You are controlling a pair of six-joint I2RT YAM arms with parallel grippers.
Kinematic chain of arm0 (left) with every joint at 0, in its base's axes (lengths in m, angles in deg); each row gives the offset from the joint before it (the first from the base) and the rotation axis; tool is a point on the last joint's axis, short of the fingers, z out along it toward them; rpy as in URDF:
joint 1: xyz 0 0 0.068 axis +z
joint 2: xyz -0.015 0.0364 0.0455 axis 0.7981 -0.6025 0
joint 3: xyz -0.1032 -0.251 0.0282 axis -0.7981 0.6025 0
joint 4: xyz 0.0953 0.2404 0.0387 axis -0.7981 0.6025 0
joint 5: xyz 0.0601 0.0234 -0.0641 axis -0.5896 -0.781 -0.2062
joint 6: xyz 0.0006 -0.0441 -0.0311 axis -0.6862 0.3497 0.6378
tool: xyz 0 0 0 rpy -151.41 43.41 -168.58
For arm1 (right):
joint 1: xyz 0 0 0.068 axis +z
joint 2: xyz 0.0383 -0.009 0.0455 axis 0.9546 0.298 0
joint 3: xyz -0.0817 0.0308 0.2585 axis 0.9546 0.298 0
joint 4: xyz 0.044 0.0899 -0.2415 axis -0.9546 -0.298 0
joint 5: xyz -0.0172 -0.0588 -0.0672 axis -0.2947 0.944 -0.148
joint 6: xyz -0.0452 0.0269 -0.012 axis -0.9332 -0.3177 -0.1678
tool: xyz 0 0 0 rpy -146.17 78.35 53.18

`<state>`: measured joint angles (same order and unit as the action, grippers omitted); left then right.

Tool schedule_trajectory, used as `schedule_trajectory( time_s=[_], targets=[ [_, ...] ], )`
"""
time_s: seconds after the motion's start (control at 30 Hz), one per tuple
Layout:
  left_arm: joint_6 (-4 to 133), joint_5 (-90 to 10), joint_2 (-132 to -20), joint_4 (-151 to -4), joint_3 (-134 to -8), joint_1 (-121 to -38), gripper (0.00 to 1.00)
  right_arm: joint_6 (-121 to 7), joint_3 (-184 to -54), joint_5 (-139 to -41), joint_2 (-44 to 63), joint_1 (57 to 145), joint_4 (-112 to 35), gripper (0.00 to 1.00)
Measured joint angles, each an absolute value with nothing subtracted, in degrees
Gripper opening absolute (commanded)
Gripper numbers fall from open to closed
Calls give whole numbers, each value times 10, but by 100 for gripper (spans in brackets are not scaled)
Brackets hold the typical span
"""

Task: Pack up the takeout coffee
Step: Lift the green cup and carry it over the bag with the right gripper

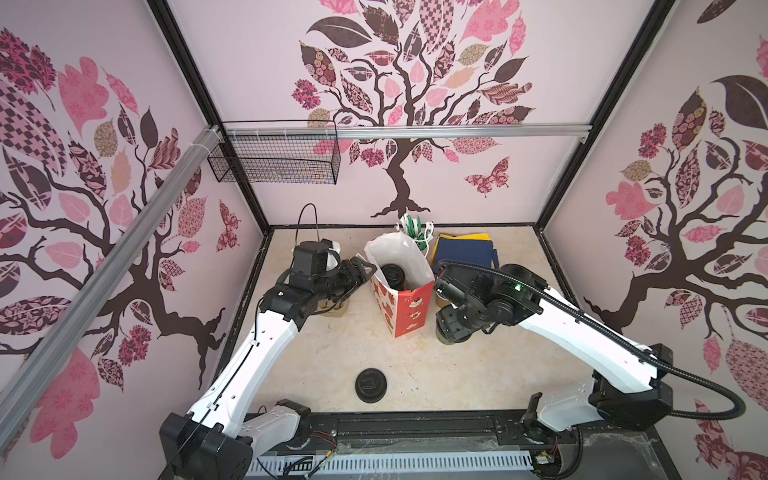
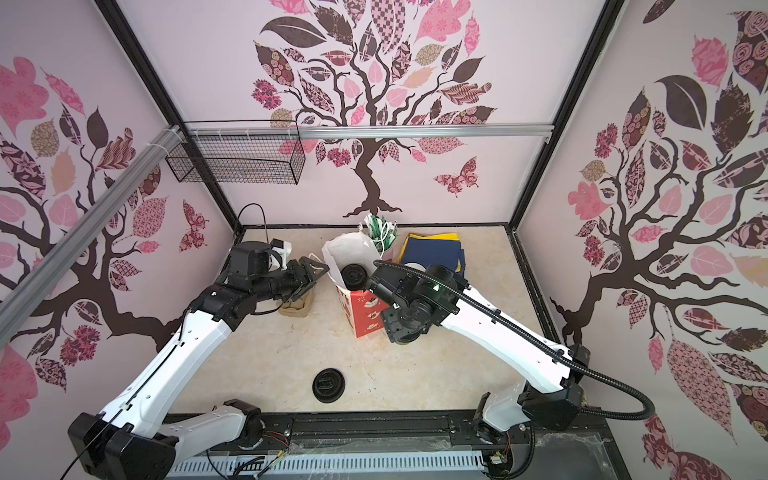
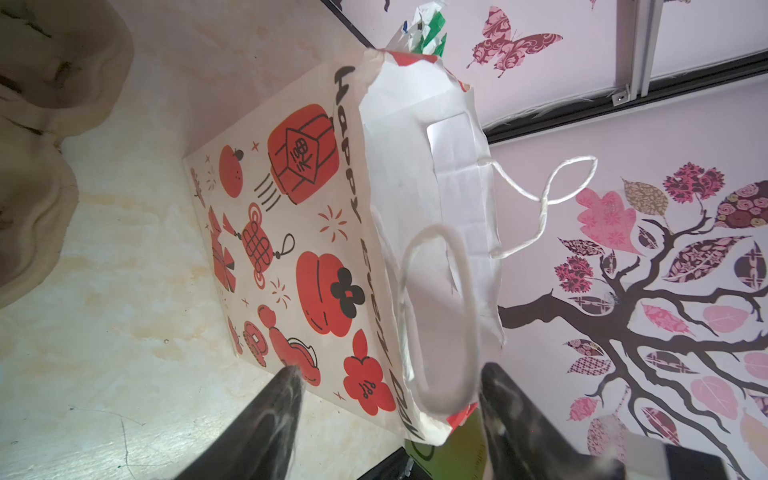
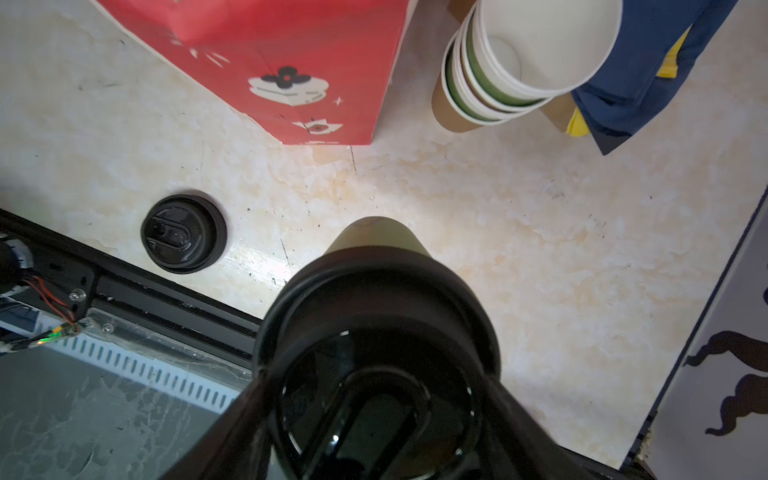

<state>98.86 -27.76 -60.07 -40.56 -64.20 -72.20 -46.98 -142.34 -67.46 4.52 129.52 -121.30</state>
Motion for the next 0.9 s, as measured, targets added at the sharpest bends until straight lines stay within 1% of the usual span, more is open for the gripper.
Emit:
schedule_trajectory(
  time_s=[0.43, 0.9],
  targets=[
    [992, -313, -612, -410, -650, -722, 59, -494, -1578, -703, 58, 1275, -1221, 72],
    [992, -313, -618, -410, -654, -721, 58, -510, -1775, -751, 150, 1253, -1225, 71]
  ],
)
